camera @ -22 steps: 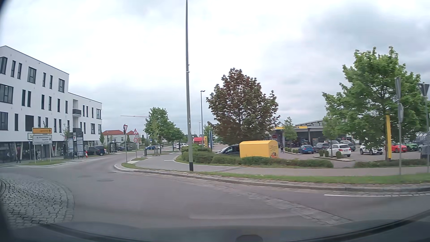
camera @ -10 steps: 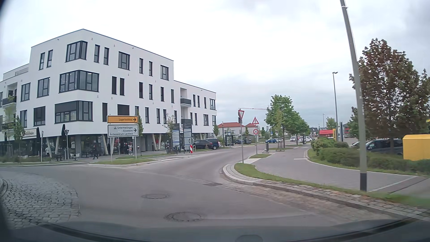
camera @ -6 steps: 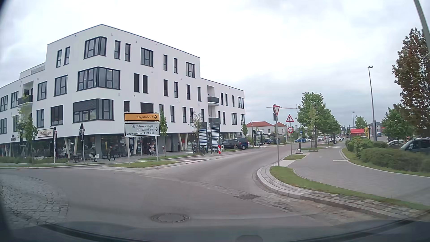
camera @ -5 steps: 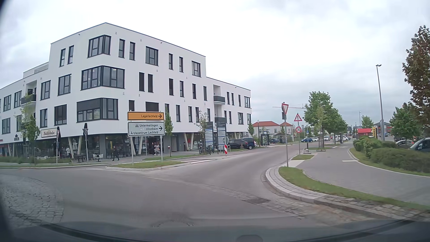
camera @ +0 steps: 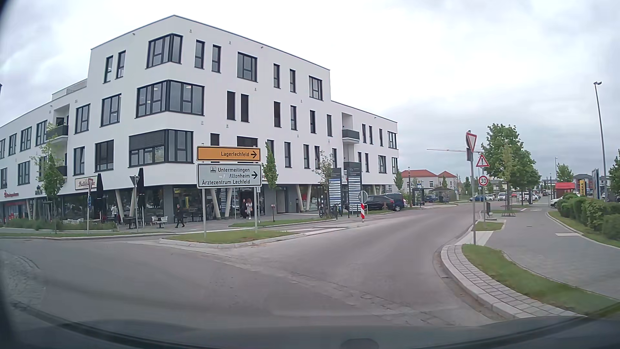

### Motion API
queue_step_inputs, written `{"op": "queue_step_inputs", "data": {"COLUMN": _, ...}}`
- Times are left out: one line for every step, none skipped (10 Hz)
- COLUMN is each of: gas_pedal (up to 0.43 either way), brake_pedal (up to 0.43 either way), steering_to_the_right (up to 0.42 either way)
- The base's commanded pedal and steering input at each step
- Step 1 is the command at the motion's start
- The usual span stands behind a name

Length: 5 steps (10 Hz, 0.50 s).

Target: Follow the waypoints while adhering to traffic rules and regulations

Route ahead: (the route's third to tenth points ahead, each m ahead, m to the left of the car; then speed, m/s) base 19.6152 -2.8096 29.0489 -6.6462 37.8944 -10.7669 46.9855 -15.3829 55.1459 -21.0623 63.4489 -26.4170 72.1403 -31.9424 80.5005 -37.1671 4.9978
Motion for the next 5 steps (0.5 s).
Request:
{"op": "queue_step_inputs", "data": {"gas_pedal": 0.087, "brake_pedal": 0.0, "steering_to_the_right": -0.044}}
{"op": "queue_step_inputs", "data": {"gas_pedal": 0.087, "brake_pedal": 0.0, "steering_to_the_right": -0.011}}
{"op": "queue_step_inputs", "data": {"gas_pedal": 0.087, "brake_pedal": 0.0, "steering_to_the_right": 0.016}}
{"op": "queue_step_inputs", "data": {"gas_pedal": 0.087, "brake_pedal": 0.0, "steering_to_the_right": 0.038}}
{"op": "queue_step_inputs", "data": {"gas_pedal": 0.087, "brake_pedal": 0.0, "steering_to_the_right": 0.053}}
